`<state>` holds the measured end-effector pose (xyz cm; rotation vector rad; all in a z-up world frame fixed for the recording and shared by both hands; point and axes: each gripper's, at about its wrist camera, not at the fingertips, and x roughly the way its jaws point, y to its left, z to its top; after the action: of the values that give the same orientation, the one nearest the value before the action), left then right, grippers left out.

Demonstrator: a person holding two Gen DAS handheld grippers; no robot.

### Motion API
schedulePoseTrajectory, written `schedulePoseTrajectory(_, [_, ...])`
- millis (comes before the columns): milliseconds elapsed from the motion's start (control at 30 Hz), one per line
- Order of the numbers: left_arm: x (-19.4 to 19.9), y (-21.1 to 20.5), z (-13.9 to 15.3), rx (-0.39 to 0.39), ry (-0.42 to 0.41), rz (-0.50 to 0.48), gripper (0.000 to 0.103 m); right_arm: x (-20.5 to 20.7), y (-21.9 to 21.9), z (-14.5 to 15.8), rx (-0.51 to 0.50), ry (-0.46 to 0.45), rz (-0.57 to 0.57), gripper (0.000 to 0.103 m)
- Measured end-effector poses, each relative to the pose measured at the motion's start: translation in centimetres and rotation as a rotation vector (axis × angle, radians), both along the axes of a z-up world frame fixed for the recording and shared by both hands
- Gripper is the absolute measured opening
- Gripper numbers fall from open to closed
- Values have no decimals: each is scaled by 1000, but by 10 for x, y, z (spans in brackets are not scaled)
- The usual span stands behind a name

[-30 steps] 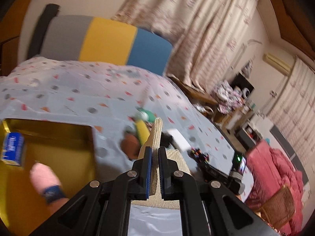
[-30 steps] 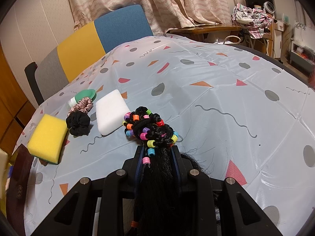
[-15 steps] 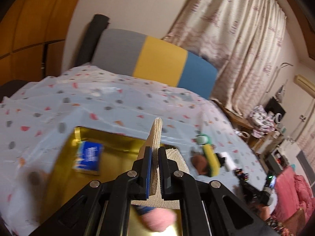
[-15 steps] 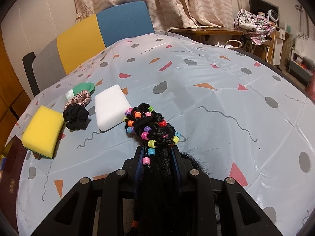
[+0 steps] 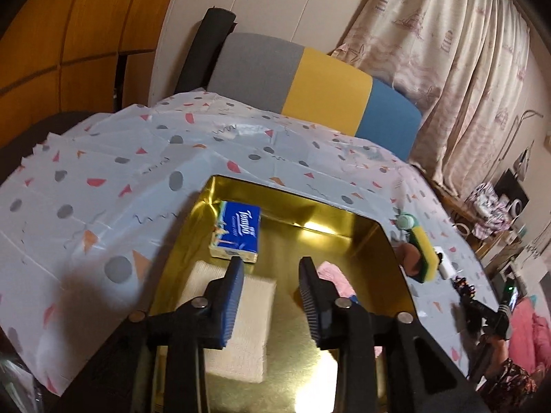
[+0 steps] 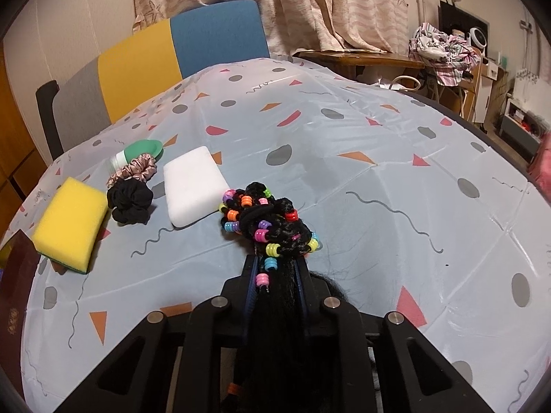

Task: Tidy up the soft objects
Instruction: 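Carry the black beaded wig with the right tool toward the gold tray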

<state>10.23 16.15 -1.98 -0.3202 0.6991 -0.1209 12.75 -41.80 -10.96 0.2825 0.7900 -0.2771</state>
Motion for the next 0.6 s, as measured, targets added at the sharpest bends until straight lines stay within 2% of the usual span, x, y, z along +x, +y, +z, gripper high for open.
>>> schedulePoseTrajectory(167, [-8,-8,-2,-8,-13,1,37,-7,7,5,-16,14,30,20])
schedulePoseTrajectory(267, [-15,-23,1,-14,-36,-46,42,-15,15,11,-18,11,53,20])
schedulePoseTrajectory(367, [-17,-41,1,-37,-36,-116,43,-24,22,18,7,-4,68,19])
schedulePoseTrajectory(433, [-19,-55,0,-24,-28,-154,43,-29,29,25,33,-21,84,19])
schedulePoseTrajectory(533, [-23,-70,-1,-12,-24,-197,43,-34,42,32,54,-37,117,16])
schedulePoseTrajectory(600, [-25,-75,-1,-17,-18,-205,43,-35,53,37,64,-50,148,8])
